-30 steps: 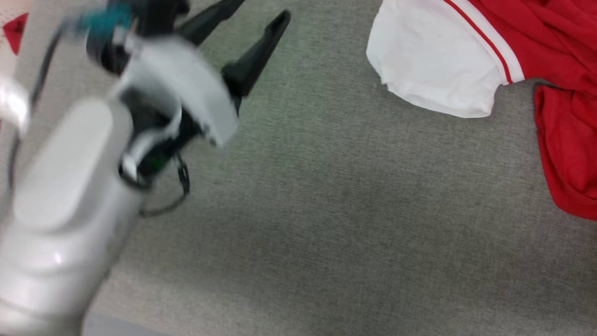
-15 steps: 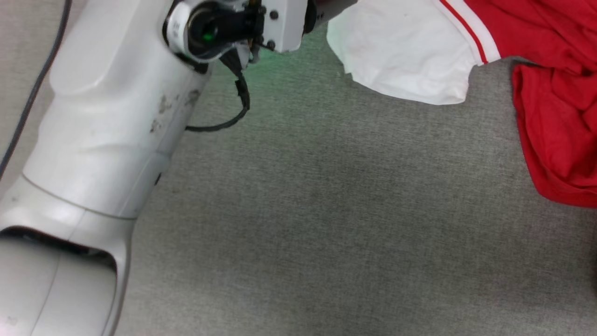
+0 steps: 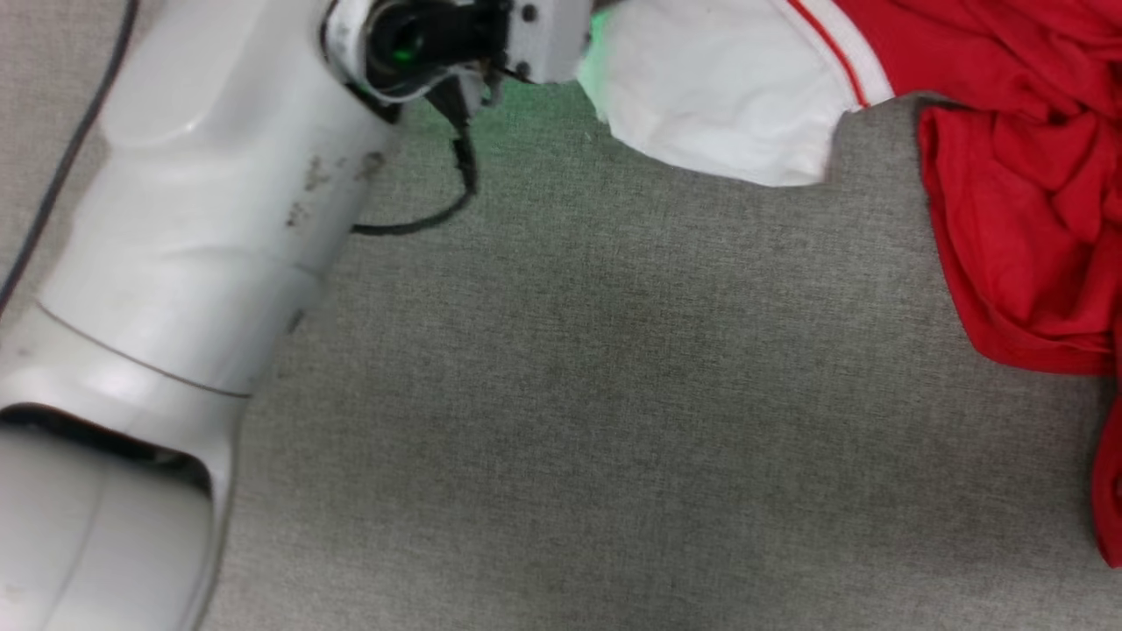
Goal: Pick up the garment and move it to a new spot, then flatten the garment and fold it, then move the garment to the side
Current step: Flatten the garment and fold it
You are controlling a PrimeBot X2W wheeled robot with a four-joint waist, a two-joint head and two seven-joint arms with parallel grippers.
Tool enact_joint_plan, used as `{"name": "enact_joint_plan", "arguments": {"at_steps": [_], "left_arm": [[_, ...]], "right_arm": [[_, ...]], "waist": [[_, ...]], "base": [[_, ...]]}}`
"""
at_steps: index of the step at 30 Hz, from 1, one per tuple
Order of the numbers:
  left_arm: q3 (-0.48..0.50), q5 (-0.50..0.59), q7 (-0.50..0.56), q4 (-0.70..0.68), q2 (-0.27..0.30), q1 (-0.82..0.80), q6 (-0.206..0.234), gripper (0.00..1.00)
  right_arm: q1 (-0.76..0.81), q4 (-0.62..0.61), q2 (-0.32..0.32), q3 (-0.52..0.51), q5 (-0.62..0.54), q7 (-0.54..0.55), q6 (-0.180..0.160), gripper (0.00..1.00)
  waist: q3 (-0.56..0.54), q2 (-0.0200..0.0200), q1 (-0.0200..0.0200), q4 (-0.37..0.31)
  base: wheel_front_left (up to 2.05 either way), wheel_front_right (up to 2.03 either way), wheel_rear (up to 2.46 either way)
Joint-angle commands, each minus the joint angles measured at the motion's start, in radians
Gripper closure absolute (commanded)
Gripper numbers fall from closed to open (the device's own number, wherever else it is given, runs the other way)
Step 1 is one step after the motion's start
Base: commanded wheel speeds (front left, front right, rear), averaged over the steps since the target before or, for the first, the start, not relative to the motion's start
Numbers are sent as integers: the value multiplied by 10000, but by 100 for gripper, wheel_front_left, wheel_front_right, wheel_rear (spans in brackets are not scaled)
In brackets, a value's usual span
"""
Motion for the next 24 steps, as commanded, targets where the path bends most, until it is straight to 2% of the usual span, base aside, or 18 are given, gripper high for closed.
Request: {"name": "enact_joint_plan", "arguments": {"at_steps": [1,7,11,17,19,20,24], "left_arm": [[34,129,-351,129,265,-27,26,100],[278,884,-2875,994,772,-784,23,100],[478,1543,-4909,1695,934,-1765,34,100],[1065,2251,-7772,2824,964,-3760,320,100],[1164,2274,-8137,3019,983,-4010,318,100],[1330,2198,-8659,3380,952,-4380,241,100],[1457,1888,-8914,3832,845,-4422,113,100]], "right_arm": [[216,186,91,303,-16,-194,-34,100],[-694,705,231,139,-692,-2364,-25,100],[-1611,2102,944,-716,-1489,-4355,-25,100],[-3456,4522,2168,-2165,-2890,-6762,-27,100],[-3661,4889,2345,-2367,-3037,-7068,-28,100],[-3963,5467,2667,-2574,-3343,-7467,-28,100],[-3980,5880,2910,-2523,-3501,-7718,-30,100]], "waist": [[-138,-1,0,-69],[-681,-1,0,-357],[-1002,-1,0,-630],[-1548,-1,0,-956],[-1665,-1,0,-991],[-1918,-1,0,-1062],[-2335,-1,0,-1096]], "base": [[0,0,0],[0,0,0],[0,0,0],[0,0,0],[0,0,0],[0,0,0],[0,0,0]]}}
